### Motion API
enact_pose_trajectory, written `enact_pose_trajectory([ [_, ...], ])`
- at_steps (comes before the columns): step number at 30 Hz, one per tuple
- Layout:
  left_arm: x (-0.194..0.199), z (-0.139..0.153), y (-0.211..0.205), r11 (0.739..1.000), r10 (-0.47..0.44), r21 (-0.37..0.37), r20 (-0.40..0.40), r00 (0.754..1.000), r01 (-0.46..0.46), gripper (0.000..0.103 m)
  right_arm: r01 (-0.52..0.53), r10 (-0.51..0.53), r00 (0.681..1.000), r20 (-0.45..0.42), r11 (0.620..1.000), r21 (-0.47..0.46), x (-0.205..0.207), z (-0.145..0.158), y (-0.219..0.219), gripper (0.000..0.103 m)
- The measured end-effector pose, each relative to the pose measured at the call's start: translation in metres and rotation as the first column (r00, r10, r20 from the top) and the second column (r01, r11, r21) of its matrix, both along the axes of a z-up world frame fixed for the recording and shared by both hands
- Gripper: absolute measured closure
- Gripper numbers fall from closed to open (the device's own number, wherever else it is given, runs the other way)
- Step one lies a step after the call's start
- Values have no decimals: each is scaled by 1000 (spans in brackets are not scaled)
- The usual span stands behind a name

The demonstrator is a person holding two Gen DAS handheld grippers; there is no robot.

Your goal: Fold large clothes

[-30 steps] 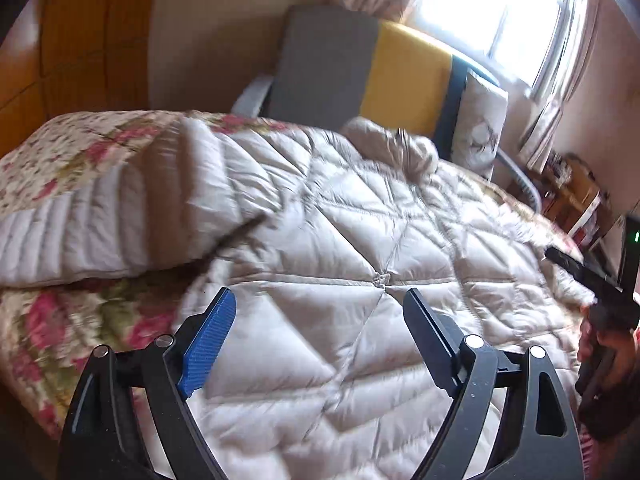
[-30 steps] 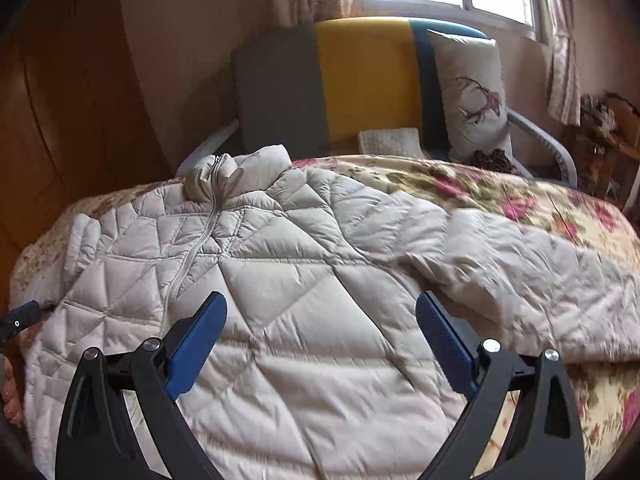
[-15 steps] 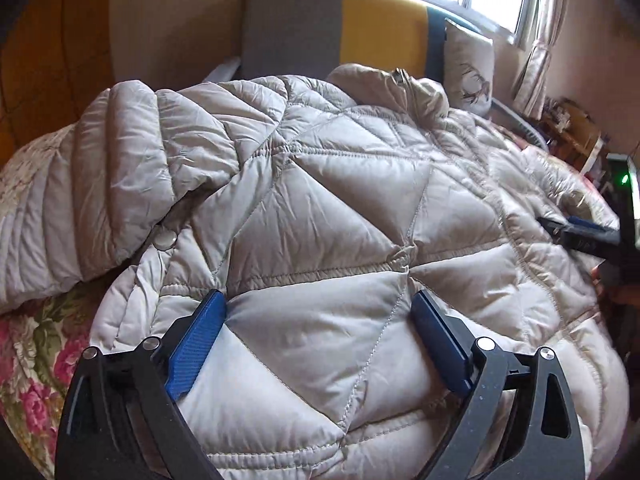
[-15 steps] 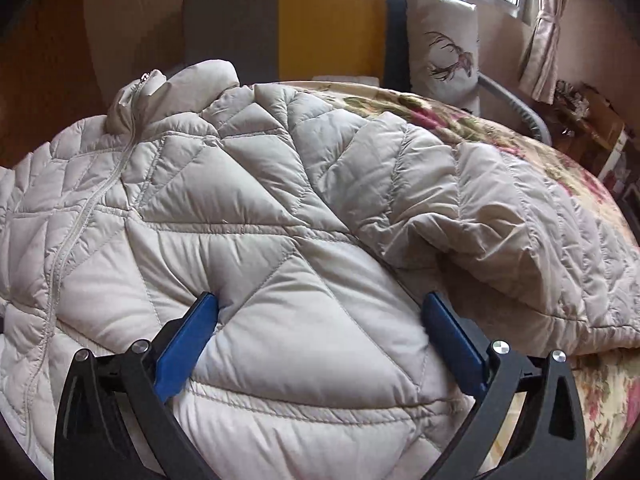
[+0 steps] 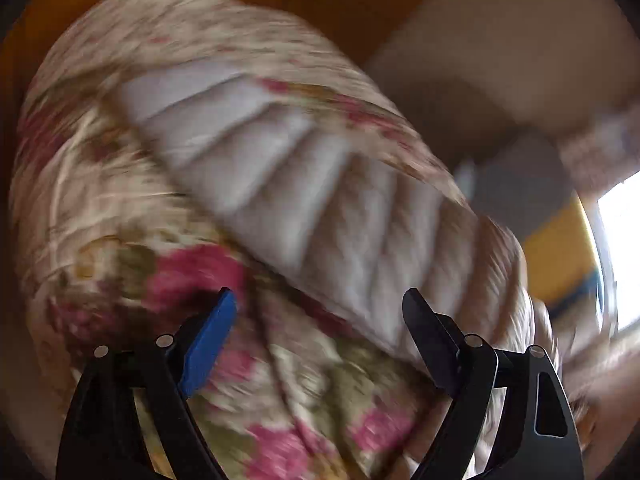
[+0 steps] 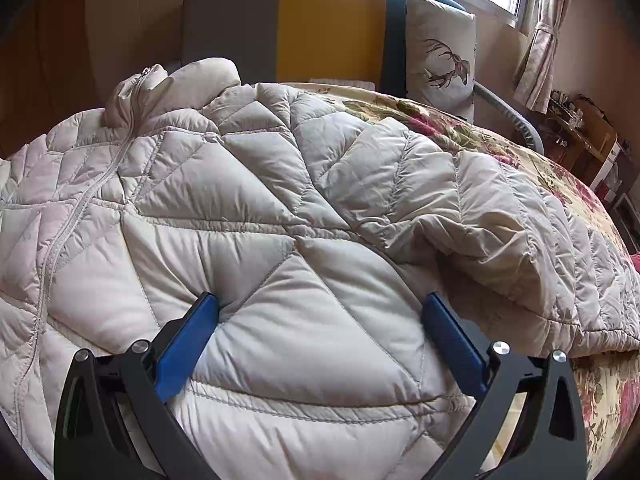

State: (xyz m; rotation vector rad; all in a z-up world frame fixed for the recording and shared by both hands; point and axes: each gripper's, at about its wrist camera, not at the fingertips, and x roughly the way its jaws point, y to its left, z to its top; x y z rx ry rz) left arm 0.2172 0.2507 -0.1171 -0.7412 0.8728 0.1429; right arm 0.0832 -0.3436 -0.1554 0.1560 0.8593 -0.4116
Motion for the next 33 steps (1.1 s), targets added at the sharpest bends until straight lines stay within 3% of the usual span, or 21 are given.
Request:
enact_pose_trajectory([
  [2,1,-10,26,991,68,-112,18,998,-66,21,0,0,1000,0,1000,-1,0,0,0,2],
  [5,11,-11,36,986,82,-150,43,996,-75,13,0,0,1000,0,1000,-1,0,1,1,2],
  [9,28,-14,47,964,170,-220,87,982,-147,12,0,0,1000,1,1000,-1,-1,1,1,2],
  [12,37,-16,54,963,214,-179,62,975,-200,40,0,0,1000,0,1000,-2,-1,1,0,2],
  [14,39,-22,62,964,217,-167,35,976,-208,82,0,0,1000,1,1000,-1,-1,1,2,2],
  [16,35,-29,74,952,223,-221,26,974,-212,97,0,0,1000,1,1000,-1,-1,1,2,2],
  [19,7,-18,90,931,301,-236,68,951,-278,100,0,0,1000,1,1000,-1,-1,1,1,2],
  [22,-23,-3,99,905,354,-299,130,926,-304,100,-3,3,1000,2,1000,-3,0,1,0,2],
  [25,-29,5,89,922,319,-275,134,938,-274,100,-3,3,1000,2,1000,-2,1,1,-2,2],
  [29,-35,34,61,933,308,-253,193,932,-256,100,-3,3,1000,3,1000,-4,-1,3,4,2],
  [33,-36,79,13,973,219,-132,307,926,-187,100,-3,3,1000,3,1000,-2,-1,3,4,2],
])
